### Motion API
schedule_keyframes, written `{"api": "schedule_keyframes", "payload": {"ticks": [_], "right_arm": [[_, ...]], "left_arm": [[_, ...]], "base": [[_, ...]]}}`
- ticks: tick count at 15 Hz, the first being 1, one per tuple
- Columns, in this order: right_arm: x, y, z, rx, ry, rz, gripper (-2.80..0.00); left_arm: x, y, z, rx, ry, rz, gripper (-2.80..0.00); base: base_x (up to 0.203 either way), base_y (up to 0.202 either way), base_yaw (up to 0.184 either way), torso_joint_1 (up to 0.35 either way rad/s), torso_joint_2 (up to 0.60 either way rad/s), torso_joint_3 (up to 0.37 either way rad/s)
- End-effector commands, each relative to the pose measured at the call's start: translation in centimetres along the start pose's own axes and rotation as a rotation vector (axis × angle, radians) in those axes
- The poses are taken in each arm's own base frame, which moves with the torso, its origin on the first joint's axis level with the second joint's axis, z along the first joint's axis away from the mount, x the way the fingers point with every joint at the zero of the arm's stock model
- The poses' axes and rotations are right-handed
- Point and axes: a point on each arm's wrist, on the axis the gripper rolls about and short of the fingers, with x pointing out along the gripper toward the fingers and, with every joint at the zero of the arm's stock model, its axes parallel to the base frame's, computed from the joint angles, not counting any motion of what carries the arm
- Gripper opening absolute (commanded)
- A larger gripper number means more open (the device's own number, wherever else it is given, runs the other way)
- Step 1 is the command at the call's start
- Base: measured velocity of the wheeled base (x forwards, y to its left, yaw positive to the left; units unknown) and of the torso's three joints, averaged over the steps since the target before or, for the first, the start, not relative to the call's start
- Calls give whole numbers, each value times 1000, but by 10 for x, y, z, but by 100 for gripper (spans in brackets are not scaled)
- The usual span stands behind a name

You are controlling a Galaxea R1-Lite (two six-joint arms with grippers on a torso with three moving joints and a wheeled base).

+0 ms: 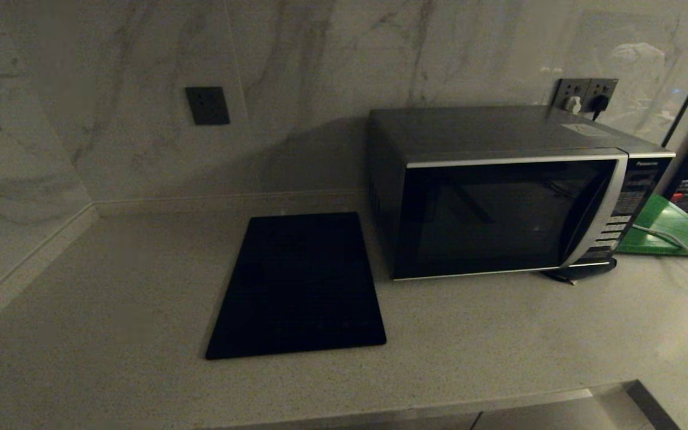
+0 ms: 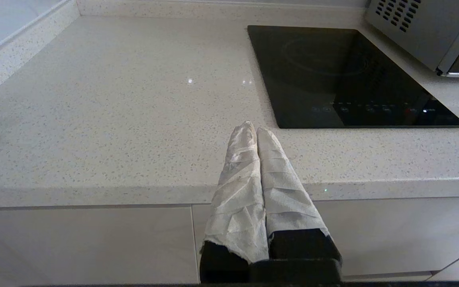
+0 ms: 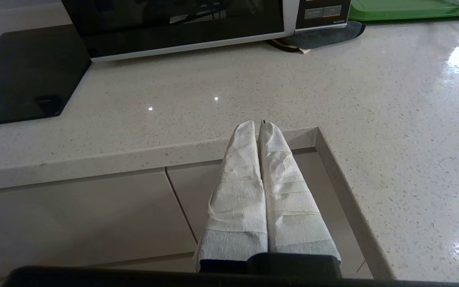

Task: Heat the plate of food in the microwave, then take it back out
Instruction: Open the microwave oven

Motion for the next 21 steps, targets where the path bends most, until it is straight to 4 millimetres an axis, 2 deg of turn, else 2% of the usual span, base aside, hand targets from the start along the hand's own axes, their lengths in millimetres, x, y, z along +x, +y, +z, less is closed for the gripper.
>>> {"api": "schedule_keyframes", "payload": {"ticks": [1, 21], "right_arm": [[0, 0, 0, 1, 2, 0, -280], [0, 0, 0, 1, 2, 0, -280]], "left_arm": [[0, 0, 0, -1, -1, 1, -280], [0, 0, 0, -1, -1, 1, -280]], "base": [[0, 0, 0, 0, 0, 0], [0, 0, 0, 0, 0, 0]]}}
